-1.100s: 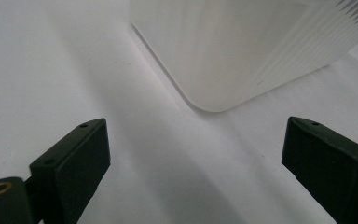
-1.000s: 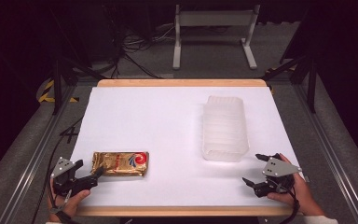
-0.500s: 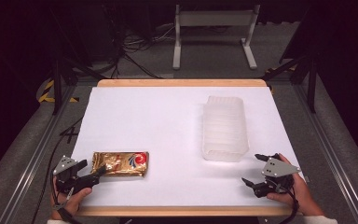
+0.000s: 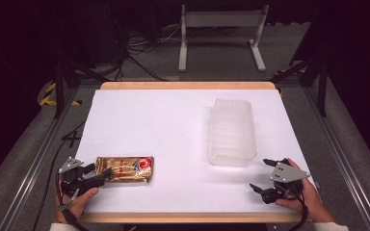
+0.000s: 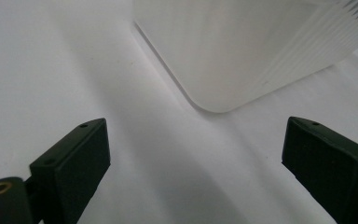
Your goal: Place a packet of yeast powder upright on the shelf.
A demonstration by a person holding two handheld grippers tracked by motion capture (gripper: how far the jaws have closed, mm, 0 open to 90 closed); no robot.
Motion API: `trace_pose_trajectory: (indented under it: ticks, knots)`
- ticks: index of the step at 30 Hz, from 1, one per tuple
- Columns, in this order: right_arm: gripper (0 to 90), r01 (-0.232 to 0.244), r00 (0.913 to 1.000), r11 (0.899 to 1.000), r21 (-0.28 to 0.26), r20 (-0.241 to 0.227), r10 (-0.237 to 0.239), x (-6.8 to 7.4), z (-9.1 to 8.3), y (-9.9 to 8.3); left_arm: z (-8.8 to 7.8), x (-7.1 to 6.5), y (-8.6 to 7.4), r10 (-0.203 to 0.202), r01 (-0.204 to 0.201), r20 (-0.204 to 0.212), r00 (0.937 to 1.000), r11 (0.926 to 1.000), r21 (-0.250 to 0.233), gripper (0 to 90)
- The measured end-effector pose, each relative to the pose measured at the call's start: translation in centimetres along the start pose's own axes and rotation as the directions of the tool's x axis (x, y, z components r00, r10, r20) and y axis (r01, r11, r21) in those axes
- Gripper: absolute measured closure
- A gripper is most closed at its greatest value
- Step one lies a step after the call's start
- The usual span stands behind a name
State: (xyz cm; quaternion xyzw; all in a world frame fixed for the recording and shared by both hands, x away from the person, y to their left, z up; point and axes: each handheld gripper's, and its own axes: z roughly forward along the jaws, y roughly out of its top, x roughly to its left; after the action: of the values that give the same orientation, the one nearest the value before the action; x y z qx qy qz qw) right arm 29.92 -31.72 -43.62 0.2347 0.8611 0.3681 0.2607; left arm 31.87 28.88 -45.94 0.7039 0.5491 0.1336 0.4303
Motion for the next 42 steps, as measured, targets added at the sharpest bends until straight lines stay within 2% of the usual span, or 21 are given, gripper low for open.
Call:
trace_pose_trajectory:
  ticks: [2, 3, 4, 5, 6, 7, 10, 11, 14, 16, 17, 21, 23, 24, 25, 26, 28, 31, 36, 40, 42]
  knots:
    - [8.1, 0.001, 1.0, 1.0, -0.001, -0.001, -0.001, 0.0, 0.0, 0.0, 0.0, 0.0, 0.0, -0.007, 0.007, 0.011, 0.9999, 1.0, -0.001, 36.9]
    - [8.1, 0.001, 1.0, 1.0, -0.001, -0.002, -0.001, 0.0, 0.0, 0.0, -0.1, 0.1, 0.0, -0.003, 0.003, 0.018, 0.9998, 1.0, 0.002, 36.9]
    - [8.1, 0.0, 1.0, 1.0, 0.0, -0.002, 0.0, 0.0, 0.0, 0.0, -0.2, 0.2, 0.0, -0.016, 0.016, 0.031, 0.9994, 0.9999, -0.003, 40.8]
    - [8.1, 0.0, 1.0, 1.0, 0.0, -0.002, 0.0, 0.0, 0.0, 0.0, -0.4, 0.3, 0.0, -0.006, 0.007, 0.04, 0.9992, 0.9999, -0.014, 47.4]
    - [8.1, 0.001, 1.0, 1.0, 0.001, -0.003, -0.001, 0.0, 0.0, 0.0, -0.4, 0.3, 0.0, -0.009, 0.01, 0.046, 0.9989, 0.9998, -0.019, 58.2]
    - [8.1, 0.003, 1.0, 1.0, 0.001, -0.002, -0.003, 0.0, 0.0, 0.0, -0.5, 0.1, 0.0, 0.011, -0.01, 0.049, 0.9987, 0.9998, -0.015, 66.4]
    - [8.2, 0.001, 1.0, 1.0, -0.001, -0.001, -0.001, 0.0, 0.0, 0.0, -0.5, 0.0, 0.0, 0.015, -0.015, 0.053, 0.9985, 0.9998, -0.017, 76.0]
    - [8.1, 0.002, 1.0, 1.0, -0.004, 0.003, -0.002, 0.0, 0.0, 0.0, -0.5, 0.1, 0.0, 0.016, -0.015, 0.061, 0.998, 0.9996, -0.024, 76.0]
    - [8.2, -0.002, 1.0, 1.0, -0.004, 0.004, 0.002, 0.0, -0.1, 0.0, -1.0, 0.2, 0.0, 0.028, -0.024, 0.057, 0.998, 0.998, -0.059, 86.9]
    - [8.1, -0.002, 1.0, 1.0, -0.004, 0.003, 0.002, 0.0, -0.1, 0.0, -1.4, 0.1, 0.1, 0.035, -0.029, 0.066, 0.9972, 0.9948, -0.098, 88.1]
    - [8.2, 0.001, 1.0, 1.0, -0.005, 0.004, -0.001, 0.0, 0.0, 0.0, -1.5, 0.0, 0.2, 0.052, -0.045, 0.058, 0.997, 0.9926, -0.112, 88.5]
    - [8.2, 0.002, 1.0, 1.0, -0.004, 0.003, -0.002, 0.0, 0.0, 0.0, -1.7, -0.3, 0.5, 0.064, -0.052, 0.077, 0.995, 0.988, -0.145, 88.9]
    - [8.1, -0.002, 1.0, 1.0, -0.004, 0.002, 0.002, 0.0, 0.0, 0.1, -2.0, -0.6, 0.9, 0.072, -0.054, 0.094, 0.993, 0.9821, -0.18, 89.1]
    - [8.1, -0.002, 1.0, 1.0, -0.004, 0.002, 0.002, 0.0, 0.0, 0.1, -2.0, -0.6, 0.9, 0.072, -0.054, 0.094, 0.993, 0.9821, -0.18, 89.1]
    - [8.1, -0.003, 1.0, 1.0, -0.005, 0.002, 0.003, 0.0, 0.0, 0.1, -2.4, -1.1, 1.4, 0.087, -0.062, 0.107, 0.9905, 0.9747, -0.214, 89.1]
    - [8.1, -0.003, 1.0, 1.0, -0.005, 0.002, 0.003, 0.0, 0.0, 0.1, -2.4, -1.1, 1.4, 0.087, -0.062, 0.107, 0.9905, 0.9747, -0.214, 89.2]
    - [8.1, -0.001, 1.0, 1.0, -0.005, 0.001, 0.001, 0.0, 0.0, 0.1, -2.6, -1.7, 2.1, 0.118, -0.088, 0.114, 0.9864, 0.9672, -0.238, 89.3]
    - [8.2, -0.003, 1.0, 1.0, -0.002, -0.003, 0.003, 0.0, 0.0, 0.1, -2.9, -2.8, 3.1, 0.154, -0.111, 0.147, 0.977, 0.958, -0.264, 89.7]
    - [8.1, -0.005, 1.0, 1.0, -0.006, -0.003, 0.005, 0.0, 0.0, 0.1, -2.9, -4.5, 4.9, 0.214, -0.16, 0.165, 0.9628, 0.9431, -0.292, 89.8]
    - [8.1, -0.007, 1.0, 1.0, -0.006, -0.003, 0.007, 0.0, -0.1, 0.1, -2.7, -5.8, 6.2, 0.259, -0.188, 0.198, 0.9453, 0.9298, -0.316, 89.9]
    - [8.2, -0.008, 1.0, 1.0, -0.007, -0.003, 0.008, 0.0, -0.1, 0.1, -2.7, -6.6, 6.8, 0.287, -0.207, 0.215, 0.9333, 0.9206, -0.331, 89.9]
